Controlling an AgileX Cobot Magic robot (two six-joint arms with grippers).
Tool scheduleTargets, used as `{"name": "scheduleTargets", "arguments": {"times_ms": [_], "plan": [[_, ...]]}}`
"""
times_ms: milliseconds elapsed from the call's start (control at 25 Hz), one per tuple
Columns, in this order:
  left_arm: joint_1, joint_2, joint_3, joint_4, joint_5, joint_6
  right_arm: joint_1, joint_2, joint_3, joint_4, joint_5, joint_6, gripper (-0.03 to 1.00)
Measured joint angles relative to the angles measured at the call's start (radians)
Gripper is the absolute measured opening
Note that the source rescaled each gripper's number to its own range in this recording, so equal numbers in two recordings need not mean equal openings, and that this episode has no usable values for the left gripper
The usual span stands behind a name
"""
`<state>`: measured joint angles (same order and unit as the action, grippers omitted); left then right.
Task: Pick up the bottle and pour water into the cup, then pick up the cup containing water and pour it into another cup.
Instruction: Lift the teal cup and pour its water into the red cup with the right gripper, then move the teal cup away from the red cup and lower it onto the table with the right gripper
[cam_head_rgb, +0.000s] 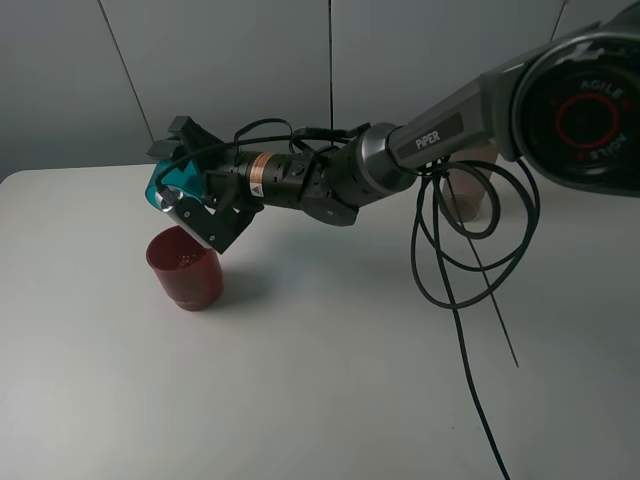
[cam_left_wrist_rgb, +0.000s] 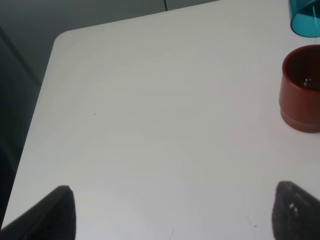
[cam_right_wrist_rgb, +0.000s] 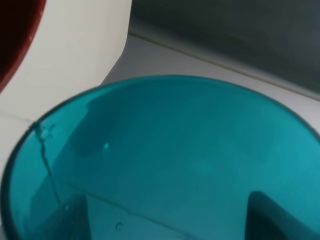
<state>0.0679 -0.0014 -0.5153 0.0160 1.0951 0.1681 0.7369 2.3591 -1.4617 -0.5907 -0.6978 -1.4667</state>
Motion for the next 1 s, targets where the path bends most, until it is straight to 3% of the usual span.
{"name": "scheduleTargets", "arguments": {"times_ms": [120,200,640,1000], "plan": [[0.000,0.000,0.000,0.000,0.000,0.000,0.000,0.000,0.000,-0.002,0.000,0.027,0.06],[0.000,0.000,0.000,0.000,0.000,0.007,0.000,0.000,0.000,-0.002,0.000,0.130,0.06],[0.000,0.000,0.000,0.000,0.000,0.021,-0.010,-0.131,0.096,-0.002,0.053,1.059,0.06],[0.000,0.000,0.000,0.000,0.000,0.021,-0.122,-0.162,0.160,0.012,0.059,1.685,0.06]]}}
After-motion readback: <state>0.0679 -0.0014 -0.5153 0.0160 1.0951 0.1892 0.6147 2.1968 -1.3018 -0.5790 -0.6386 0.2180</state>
